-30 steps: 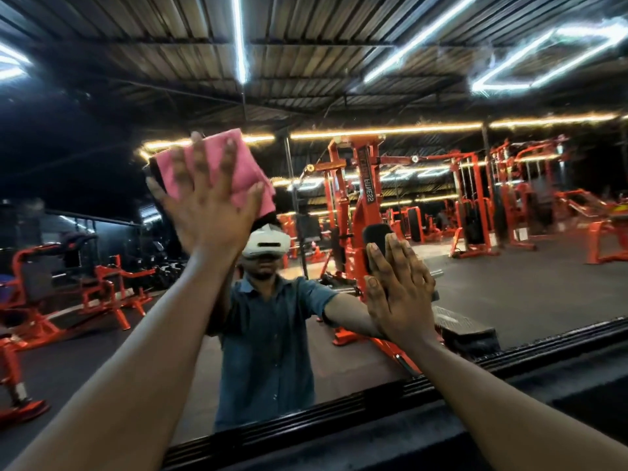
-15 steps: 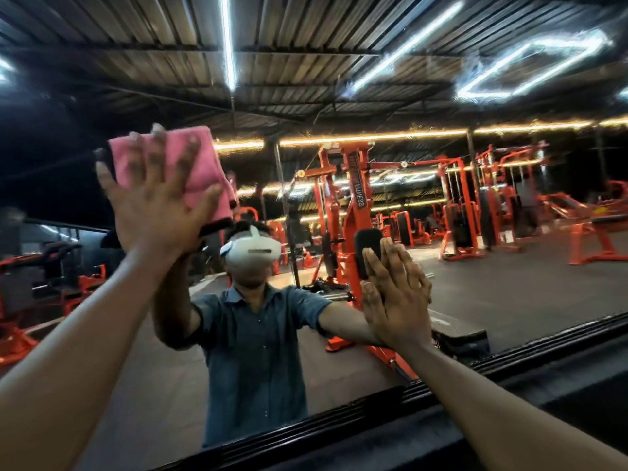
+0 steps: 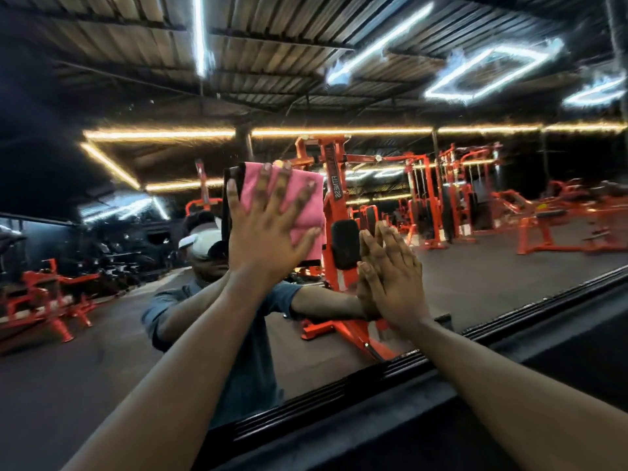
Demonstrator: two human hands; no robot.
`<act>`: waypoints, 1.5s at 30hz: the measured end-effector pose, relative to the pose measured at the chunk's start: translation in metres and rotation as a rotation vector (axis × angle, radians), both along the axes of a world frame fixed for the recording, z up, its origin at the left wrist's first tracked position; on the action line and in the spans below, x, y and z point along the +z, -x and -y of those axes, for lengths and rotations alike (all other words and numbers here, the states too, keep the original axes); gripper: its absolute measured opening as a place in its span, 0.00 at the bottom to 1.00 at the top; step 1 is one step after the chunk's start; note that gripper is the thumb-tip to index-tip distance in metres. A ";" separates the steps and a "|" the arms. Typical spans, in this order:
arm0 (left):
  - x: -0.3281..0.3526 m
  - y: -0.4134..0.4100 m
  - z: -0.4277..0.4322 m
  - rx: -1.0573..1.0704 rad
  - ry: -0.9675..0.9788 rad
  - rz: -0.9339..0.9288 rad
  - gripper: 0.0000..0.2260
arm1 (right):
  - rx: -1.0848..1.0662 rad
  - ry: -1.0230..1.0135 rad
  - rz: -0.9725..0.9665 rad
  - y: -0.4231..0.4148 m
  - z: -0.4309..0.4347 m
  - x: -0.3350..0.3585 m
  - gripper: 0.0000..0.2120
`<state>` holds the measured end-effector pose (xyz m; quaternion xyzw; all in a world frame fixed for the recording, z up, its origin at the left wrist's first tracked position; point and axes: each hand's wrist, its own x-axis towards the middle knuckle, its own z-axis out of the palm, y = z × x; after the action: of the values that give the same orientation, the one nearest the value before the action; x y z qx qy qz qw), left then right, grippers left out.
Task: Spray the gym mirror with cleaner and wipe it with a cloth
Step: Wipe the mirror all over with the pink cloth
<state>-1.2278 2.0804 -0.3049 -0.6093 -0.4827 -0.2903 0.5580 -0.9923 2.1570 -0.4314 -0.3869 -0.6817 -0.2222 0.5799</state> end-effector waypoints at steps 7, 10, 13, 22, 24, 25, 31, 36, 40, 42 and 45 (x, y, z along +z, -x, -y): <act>-0.053 -0.004 0.007 -0.078 0.013 0.144 0.34 | -0.018 -0.005 -0.004 -0.001 0.002 0.004 0.27; -0.076 -0.008 0.009 -0.086 0.054 0.173 0.33 | -0.007 0.005 -0.016 0.001 0.007 0.006 0.27; -0.085 -0.012 0.011 -0.103 0.068 0.189 0.34 | -0.012 0.047 -0.027 0.002 0.014 0.010 0.26; -0.092 -0.022 0.005 -0.151 0.056 0.265 0.35 | -0.003 0.201 0.085 -0.012 0.033 0.024 0.28; -0.093 -0.026 0.004 -0.131 0.054 0.277 0.35 | -0.002 0.199 0.094 -0.015 0.032 0.024 0.28; -0.093 -0.029 0.003 -0.124 0.054 0.287 0.35 | 0.000 0.195 0.100 -0.017 0.032 0.023 0.27; -0.098 -0.047 -0.003 -0.080 0.031 0.342 0.34 | -0.008 0.124 0.176 -0.035 0.017 0.023 0.28; -0.100 -0.064 -0.005 -0.029 -0.016 0.386 0.34 | 0.007 -0.074 0.190 -0.062 -0.011 0.018 0.30; -0.098 -0.074 -0.012 0.046 -0.058 0.398 0.34 | -0.073 -0.059 -0.010 -0.102 -0.043 0.020 0.30; -0.099 -0.079 -0.014 0.072 -0.061 0.394 0.34 | -0.055 -0.043 0.014 -0.120 -0.057 0.022 0.29; -0.098 -0.102 -0.023 0.085 -0.065 0.407 0.34 | -0.044 -0.074 0.069 -0.150 -0.077 0.023 0.28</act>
<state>-1.1260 2.1039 -0.4033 -0.4987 -0.6011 -0.3991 0.4802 -0.8427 2.2339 -0.4088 -0.3722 -0.6840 -0.2728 0.5650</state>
